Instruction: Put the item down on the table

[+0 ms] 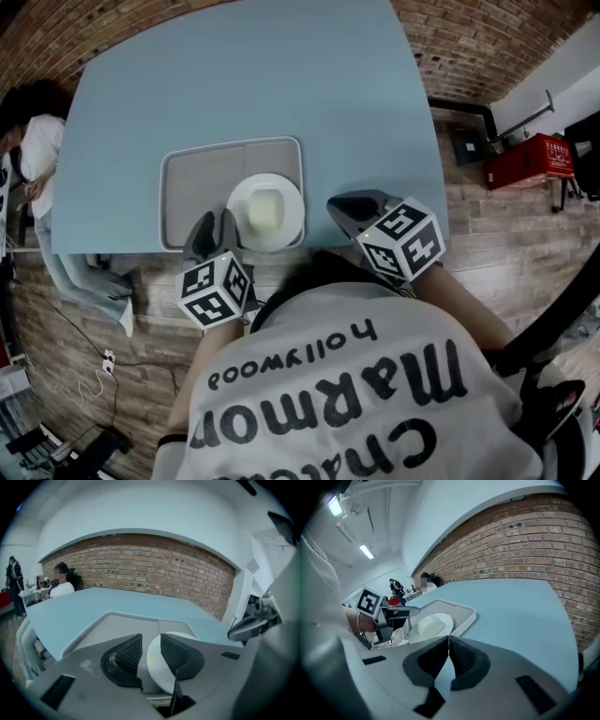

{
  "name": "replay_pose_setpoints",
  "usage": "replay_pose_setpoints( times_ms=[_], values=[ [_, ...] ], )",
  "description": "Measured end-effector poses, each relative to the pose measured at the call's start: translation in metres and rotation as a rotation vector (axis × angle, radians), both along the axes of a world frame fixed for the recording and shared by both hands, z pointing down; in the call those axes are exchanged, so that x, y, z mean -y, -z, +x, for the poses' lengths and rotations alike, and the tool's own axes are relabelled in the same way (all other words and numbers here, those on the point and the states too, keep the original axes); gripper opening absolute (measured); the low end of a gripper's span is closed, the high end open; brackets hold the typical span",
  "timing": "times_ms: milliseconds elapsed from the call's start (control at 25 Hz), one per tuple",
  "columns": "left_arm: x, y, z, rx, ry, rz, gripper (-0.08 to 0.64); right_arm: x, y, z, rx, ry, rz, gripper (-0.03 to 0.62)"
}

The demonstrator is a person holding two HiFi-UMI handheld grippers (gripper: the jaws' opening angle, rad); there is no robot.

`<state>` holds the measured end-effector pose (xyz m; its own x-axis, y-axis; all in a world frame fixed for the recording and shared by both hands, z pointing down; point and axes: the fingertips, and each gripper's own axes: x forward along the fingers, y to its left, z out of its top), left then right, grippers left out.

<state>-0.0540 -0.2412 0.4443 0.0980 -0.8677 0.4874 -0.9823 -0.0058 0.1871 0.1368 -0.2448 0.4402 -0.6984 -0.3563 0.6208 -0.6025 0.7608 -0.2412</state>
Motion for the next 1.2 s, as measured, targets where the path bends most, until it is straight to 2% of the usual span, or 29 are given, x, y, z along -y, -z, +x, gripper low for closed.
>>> replay_pose_setpoints(
  times_ms=[160,240,280,400,520,640,800,960,1200],
  values=[
    [0.008,0.056,0.015,-0.244,-0.069,0.224,0.103,0.007,0.012,-0.005,0.043,-0.014,0.025,0.011],
    [0.008,0.076,0.023,-0.313,-0.123,0.299,0.101,0.012,0.023,-0.013,0.096,-0.012,0.045,0.011],
    [0.007,0.081,0.027,-0.331,-0.151,0.31,0.095,0.014,0.029,-0.018,0.129,-0.006,0.054,0.011],
    [0.001,0.082,0.038,-0.362,-0.203,0.292,0.039,0.012,0.043,-0.029,0.182,0.031,0.085,0.011],
    [-0.007,0.077,0.037,-0.383,-0.199,0.268,0.033,0.009,0.04,-0.035,0.113,0.083,0.13,0.011],
    [-0.011,0.072,0.027,-0.376,-0.186,0.229,0.032,0.01,0.038,-0.042,0.081,0.089,0.143,0.011],
    [-0.012,0.08,0.006,-0.393,-0.19,0.23,0.032,0.013,0.041,-0.053,0.089,0.033,0.135,0.011],
    [-0.003,0.081,0.0,-0.402,-0.259,0.213,0.034,0.016,0.049,-0.052,0.113,-0.061,0.117,0.011],
    [-0.007,0.086,-0.045,-0.424,-0.348,0.202,0.032,0.0,0.054,-0.087,0.075,-0.154,0.138,0.011]
  ],
)
